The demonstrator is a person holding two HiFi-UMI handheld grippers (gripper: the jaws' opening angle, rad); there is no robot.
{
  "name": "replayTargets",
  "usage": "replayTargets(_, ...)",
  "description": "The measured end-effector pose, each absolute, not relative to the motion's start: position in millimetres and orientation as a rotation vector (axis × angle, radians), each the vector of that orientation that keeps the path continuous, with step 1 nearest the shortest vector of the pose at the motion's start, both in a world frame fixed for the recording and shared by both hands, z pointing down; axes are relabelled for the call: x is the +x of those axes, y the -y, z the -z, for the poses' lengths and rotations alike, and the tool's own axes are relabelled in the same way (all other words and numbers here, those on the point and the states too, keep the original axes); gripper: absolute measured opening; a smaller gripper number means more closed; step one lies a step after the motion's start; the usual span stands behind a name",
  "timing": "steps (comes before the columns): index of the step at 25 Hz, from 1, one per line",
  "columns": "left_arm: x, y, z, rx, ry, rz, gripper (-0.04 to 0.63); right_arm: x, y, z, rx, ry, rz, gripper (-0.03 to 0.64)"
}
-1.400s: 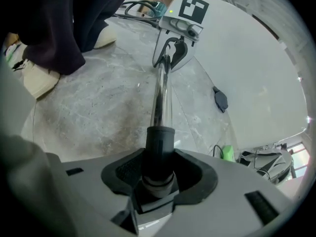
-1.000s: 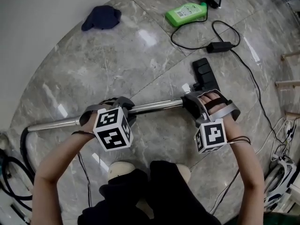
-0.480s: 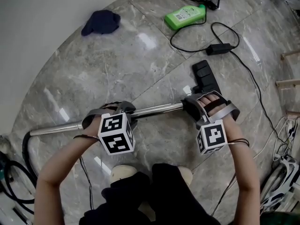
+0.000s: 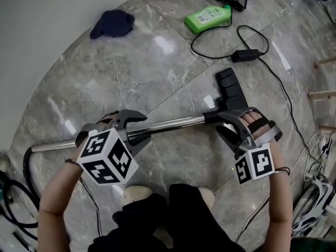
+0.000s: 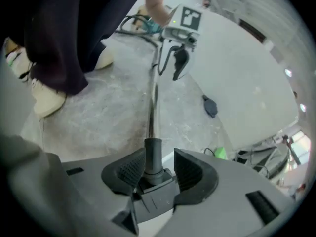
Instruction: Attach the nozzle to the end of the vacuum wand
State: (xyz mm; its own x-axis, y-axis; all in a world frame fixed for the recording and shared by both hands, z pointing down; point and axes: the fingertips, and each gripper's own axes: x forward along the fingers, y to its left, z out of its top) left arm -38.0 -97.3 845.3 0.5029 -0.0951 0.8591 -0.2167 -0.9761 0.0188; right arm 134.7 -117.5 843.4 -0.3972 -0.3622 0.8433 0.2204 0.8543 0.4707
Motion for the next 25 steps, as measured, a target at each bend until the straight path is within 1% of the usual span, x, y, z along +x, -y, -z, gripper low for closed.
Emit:
replayTargets(5, -23.7, 133.6, -795.2, 2.725, 0.516, -0.972, 0.186, 139.1, 155.3, -781.2, 0.654, 2.193, 0.331, 0.181)
replayTargets(8, -11.4, 146.3, -773.9, 2.681, 0.636, -0.625, 0.182, 154.4, 177.0, -766.6, 1.051, 2.330, 0.023, 0.178)
replayTargets(9, -9.5, 151.4, -770.5, 2.650, 0.690, -0.535, 0.168, 159.3, 180.3, -763.3, 1.162, 2.388, -0.103, 0.167)
replayTargets(10, -8.9, 157.0, -769.2, 2.623, 0.753, -0.471, 0.145, 164.8, 182.1, -761.0, 1.266, 2.443, -0.222, 0.125)
replayTargets(11, -8.9, 162.6, -769.4, 2.604, 0.821, -0.426, 0.101, 170.1, 183.1, -759.6, 1.360, 2.485, -0.317, 0.073)
replayTargets(12, -8.8, 167.6, -770.4, 2.599, 0.890, -0.393, 0.051, 173.9, 183.2, -759.3, 1.439, 2.508, -0.373, 0.044)
replayTargets(13, -7.9, 171.5, -771.6, 2.606, 0.950, -0.373, 0.017, 175.6, 182.5, -760.2, 1.498, 2.512, -0.388, 0.026)
replayTargets(16, -2.4, 175.6, -779.3, 2.635, 1.053, -0.375, 0.011, 170.3, 177.7, -768.4, 1.581, 2.490, -0.398, 0.015)
replayTargets(20, 2.3, 180.8, -787.2, 2.622, 1.092, -0.358, 0.009, 160.5, 177.8, -777.6, 1.548, 2.512, -0.432, 0.015)
replayTargets(25, -10.8, 198.5, -771.1, 2.626, 1.172, -0.323, 0.009, 158.5, 190.3, -769.7, 1.519, 2.527, -0.386, 0.015)
